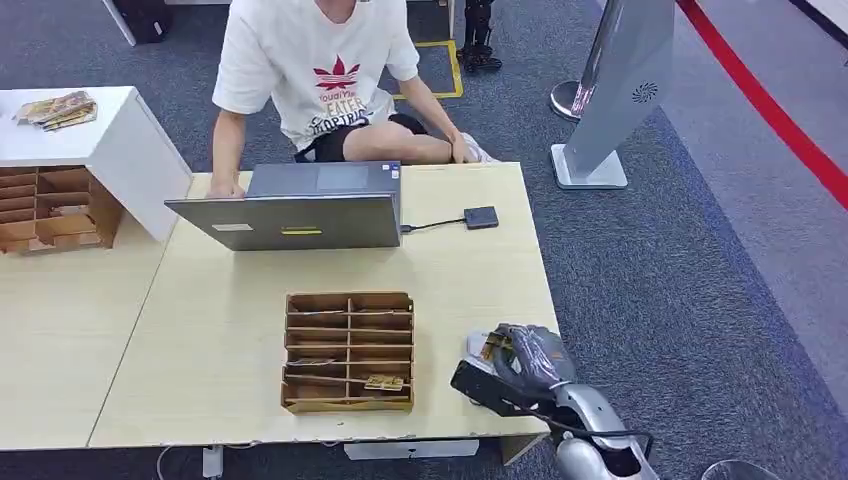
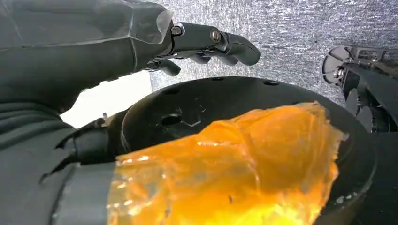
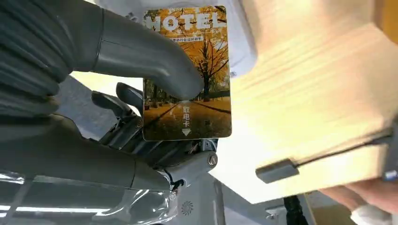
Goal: Pass the card to the sensor for recognition and then transmit it.
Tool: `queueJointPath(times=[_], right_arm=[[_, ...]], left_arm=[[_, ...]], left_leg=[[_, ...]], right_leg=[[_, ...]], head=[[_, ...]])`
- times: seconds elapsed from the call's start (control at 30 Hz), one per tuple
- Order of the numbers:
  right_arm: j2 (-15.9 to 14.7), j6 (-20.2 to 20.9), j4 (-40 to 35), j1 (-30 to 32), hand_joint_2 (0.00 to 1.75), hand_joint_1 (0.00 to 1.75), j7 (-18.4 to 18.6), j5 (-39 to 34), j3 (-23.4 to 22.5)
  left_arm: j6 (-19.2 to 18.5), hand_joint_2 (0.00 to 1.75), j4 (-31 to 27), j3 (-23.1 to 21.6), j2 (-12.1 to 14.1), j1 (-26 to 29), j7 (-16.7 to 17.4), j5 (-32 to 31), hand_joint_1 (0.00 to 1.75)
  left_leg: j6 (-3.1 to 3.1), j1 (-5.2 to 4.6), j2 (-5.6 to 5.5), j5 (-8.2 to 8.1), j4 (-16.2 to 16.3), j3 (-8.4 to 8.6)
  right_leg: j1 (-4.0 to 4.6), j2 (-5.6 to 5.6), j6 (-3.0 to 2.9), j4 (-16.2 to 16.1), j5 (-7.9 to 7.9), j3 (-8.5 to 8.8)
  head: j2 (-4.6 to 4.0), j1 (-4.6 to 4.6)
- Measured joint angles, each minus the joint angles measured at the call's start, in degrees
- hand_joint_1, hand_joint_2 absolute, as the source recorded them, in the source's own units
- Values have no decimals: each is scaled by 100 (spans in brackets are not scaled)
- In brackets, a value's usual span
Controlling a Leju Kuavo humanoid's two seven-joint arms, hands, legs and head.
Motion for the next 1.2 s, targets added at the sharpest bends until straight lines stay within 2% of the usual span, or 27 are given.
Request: queueJointPath(times=[0.53,1.2], right_arm=[[-20,-22,941,-644,175,175,46,212,241],[-20,-37,1188,-719,175,175,46,212,295]], left_arm=[[0,0,-2,7,2,-3,50,-153,0],[2,0,-2,9,2,-3,55,-162,0]], left_leg=[[1,1,1,2,0,4],[1,1,1,1,0,5]], right_leg=[[0,0,0,0,0,4],[0,0,0,0,0,4]], head=[[0,0],[0,0]])
